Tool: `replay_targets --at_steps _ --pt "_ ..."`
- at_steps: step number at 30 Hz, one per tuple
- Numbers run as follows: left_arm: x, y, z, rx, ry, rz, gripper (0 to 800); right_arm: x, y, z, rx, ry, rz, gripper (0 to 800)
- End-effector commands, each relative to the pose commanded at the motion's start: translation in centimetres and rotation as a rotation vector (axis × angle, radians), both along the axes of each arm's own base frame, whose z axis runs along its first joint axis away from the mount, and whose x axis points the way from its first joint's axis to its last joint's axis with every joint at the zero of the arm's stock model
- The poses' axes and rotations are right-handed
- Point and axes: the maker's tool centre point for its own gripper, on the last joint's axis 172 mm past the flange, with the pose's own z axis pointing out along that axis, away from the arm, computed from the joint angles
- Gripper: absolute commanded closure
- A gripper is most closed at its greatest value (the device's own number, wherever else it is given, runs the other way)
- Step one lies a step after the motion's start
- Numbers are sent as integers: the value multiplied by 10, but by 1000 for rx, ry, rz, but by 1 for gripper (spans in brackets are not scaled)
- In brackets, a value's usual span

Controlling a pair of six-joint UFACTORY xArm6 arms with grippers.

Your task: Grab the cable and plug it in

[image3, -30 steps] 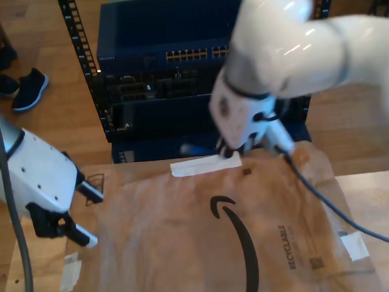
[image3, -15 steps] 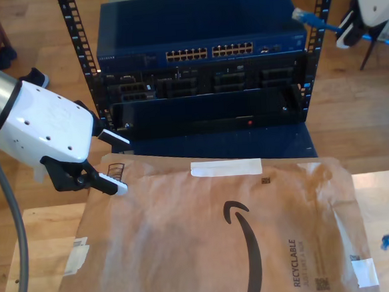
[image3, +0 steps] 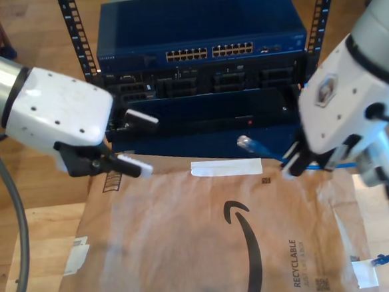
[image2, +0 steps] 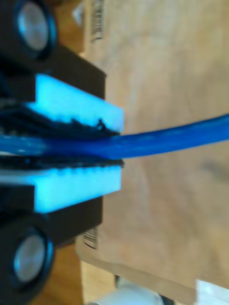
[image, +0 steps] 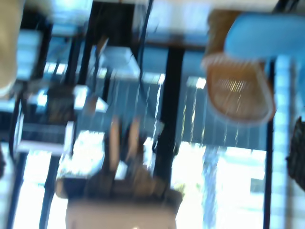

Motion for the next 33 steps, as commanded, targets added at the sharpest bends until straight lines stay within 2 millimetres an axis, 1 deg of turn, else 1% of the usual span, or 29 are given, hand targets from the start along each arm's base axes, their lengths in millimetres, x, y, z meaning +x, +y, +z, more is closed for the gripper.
replay_targets --at_steps 2,4,7,9,14,15,17,19,22,25,27,28,31,32,33 --pt "10 0 9 -21 -8 -1 20 6 6 3 8 -32 15 799" --pt "13 0 15 -23 -28 -22 18 7 15 6 24 -54 56 799" --pt "10 -1 15 -41 -88 -67 18 7 34 11 100 -43 98 799" --pt "6 -2 15 -52 -110 -92 20 4 41 13 130 -36 120 799" --pt "-4 -3 17 -70 -140 -139 30 2 48 9 124 14 161 799" --pt "-6 -4 18 -75 -145 -150 44 2 50 8 122 24 167 799" --pt "-8 -4 18 -76 -147 -158 53 4 51 14 123 20 173 799" --pt "-8 -4 17 -76 -147 -159 67 0 54 22 130 31 193 799" --pt "-8 -3 16 -73 -144 -159 77 3 67 35 177 60 204 799" --pt "-9 -3 16 -71 -145 -160 90 2 68 37 175 79 217 799" --pt "-9 -3 16 -71 -145 -160 130 4 69 35 175 89 218 799" --pt "-9 -3 17 -73 -146 -159 138 5 70 35 175 90 219 799" --pt "-11 -4 13 -76 -136 -161 213 4 72 38 180 94 222 799" --pt "-11 -4 12 -77 -133 -161 218 3 73 37 185 104 225 799" --pt "-12 -4 11 -79 -137 -163 248 3 74 38 189 113 230 799"
